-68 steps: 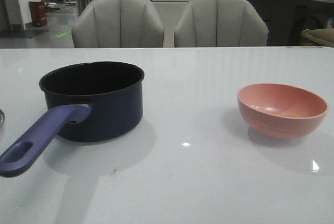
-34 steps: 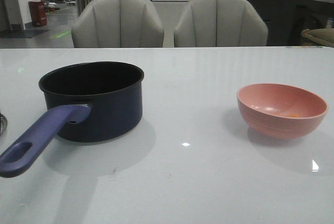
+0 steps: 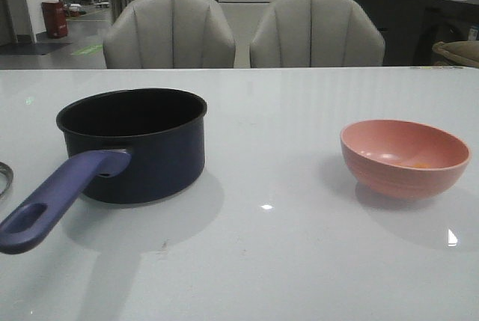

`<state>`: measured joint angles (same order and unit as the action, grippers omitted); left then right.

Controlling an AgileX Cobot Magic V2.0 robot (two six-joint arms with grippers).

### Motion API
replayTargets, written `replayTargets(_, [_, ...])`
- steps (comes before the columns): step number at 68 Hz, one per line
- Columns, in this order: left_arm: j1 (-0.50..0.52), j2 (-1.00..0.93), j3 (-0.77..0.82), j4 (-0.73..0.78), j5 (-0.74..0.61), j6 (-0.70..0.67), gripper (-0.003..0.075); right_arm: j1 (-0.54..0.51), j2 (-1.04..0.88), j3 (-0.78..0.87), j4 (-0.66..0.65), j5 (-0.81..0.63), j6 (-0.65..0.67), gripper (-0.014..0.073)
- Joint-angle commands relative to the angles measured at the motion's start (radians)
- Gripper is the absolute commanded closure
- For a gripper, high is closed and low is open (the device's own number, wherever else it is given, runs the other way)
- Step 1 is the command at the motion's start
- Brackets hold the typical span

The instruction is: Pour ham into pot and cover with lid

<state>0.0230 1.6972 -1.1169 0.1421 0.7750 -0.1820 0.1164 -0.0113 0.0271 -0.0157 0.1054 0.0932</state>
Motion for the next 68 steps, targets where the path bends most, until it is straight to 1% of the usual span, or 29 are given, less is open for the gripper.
replayTargets(1, [-0.001, -0.128, -0.010, -0.057, -0.026, 0.032, 0.0082, 0.002, -0.019, -0.005, 0.001, -0.084, -0.001, 0.0445])
replayTargets(6, [-0.001, -0.199, 0.016, -0.104, -0.051, 0.072, 0.0082, 0.002, -0.019, -0.005, 0.001, -0.084, -0.001, 0.0445])
replayTargets(15, [-0.001, -0.319, 0.075, -0.142, -0.101, 0.076, 0.0082, 0.002, -0.019, -0.005, 0.001, -0.084, -0.001, 0.0445])
replayTargets(24, [-0.001, -0.456, 0.150, -0.218, -0.191, 0.076, 0.0082, 0.002, -0.019, -0.005, 0.001, -0.084, -0.001, 0.0445])
replayTargets(38, [-0.001, -0.655, 0.250, -0.272, -0.324, 0.076, 0.0082, 0.002, -0.019, -0.005, 0.001, -0.084, -0.001, 0.0445])
replayTargets(39, [-0.001, -0.694, 0.264, -0.274, -0.349, 0.076, 0.0082, 0.002, -0.019, -0.005, 0.001, -0.084, -0.001, 0.0445])
replayTargets(42, [-0.005, -0.726, 0.278, -0.277, -0.363, 0.076, 0.0082, 0.002, -0.019, -0.005, 0.001, -0.084, -0.001, 0.0445])
replayTargets(54, [-0.075, -0.950, 0.396, -0.273, -0.446, 0.076, 0.0082, 0.002, -0.019, -0.005, 0.001, -0.084, -0.001, 0.0445])
replayTargets(68, [-0.152, -1.158, 0.538, -0.261, -0.450, 0.076, 0.0082, 0.002, -0.019, -0.005, 0.001, -0.084, -0.001, 0.0445])
